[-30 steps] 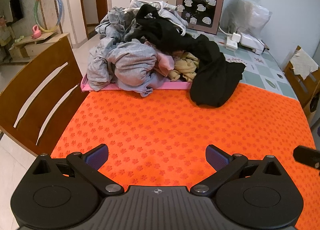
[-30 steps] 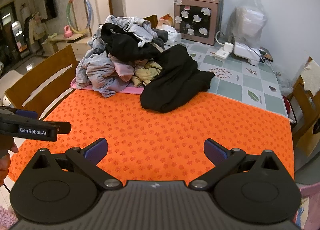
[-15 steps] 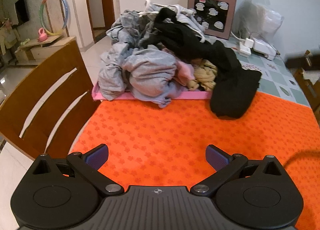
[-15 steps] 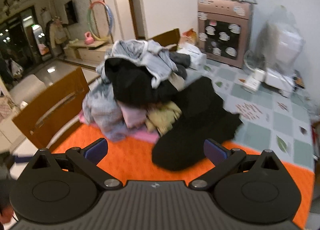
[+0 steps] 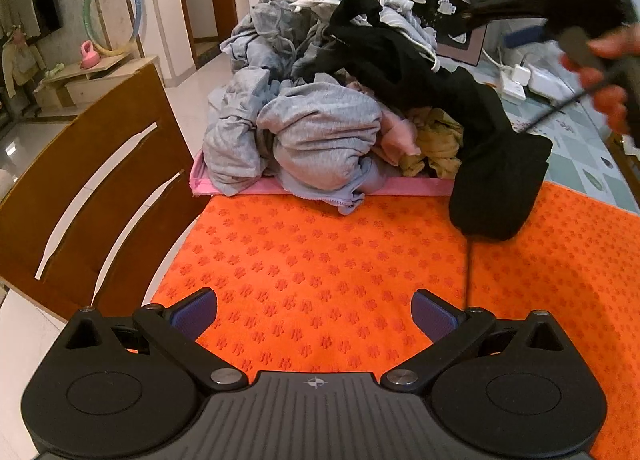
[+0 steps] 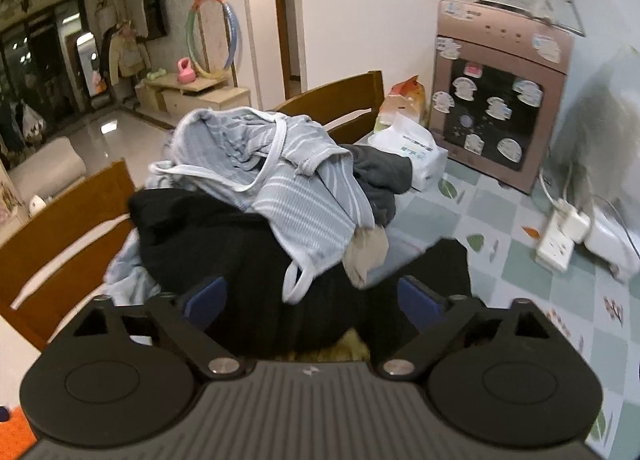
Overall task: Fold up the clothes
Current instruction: 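Reach the right gripper into the clothes heap and grasp the striped camisole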
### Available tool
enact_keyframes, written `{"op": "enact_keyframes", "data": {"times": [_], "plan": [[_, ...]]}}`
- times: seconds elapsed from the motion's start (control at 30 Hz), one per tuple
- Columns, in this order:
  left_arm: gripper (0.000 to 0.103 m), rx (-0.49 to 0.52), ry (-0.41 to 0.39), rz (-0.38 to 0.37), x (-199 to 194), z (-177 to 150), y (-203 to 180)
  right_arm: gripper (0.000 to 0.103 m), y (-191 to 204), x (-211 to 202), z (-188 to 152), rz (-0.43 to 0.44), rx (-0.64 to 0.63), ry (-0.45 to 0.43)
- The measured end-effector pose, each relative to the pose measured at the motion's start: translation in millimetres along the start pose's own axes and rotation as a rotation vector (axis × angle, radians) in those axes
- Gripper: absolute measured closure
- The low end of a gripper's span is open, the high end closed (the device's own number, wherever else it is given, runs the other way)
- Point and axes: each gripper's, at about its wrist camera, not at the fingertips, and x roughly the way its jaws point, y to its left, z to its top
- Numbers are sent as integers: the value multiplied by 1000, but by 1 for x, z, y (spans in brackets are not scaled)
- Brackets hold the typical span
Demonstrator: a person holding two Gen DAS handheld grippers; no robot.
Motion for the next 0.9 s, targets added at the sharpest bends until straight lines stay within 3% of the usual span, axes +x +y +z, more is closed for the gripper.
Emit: {"op": "enact_keyframes", "data": {"times": [0.17, 0.27, 0.33, 0.53, 0.7, 0.9], "plan": [[0, 5, 5, 5, 8, 6, 0, 32, 2, 47, 7, -30, -35, 36], [0, -1, 8, 12, 12, 8, 2, 59, 2, 64, 7, -26, -40, 69], [0, -8, 11, 16, 13, 9, 4, 94, 0, 70, 6, -12, -36, 91], [0, -10, 2, 16, 11, 8, 4, 99, -3, 29, 4, -13, -22, 12], [0, 3, -26, -3, 1, 6, -2, 99, -9, -34, -4, -16, -4, -44], [0, 26, -69, -36, -16, 1, -10, 99, -16, -117, -39, -43, 33, -60]]}}
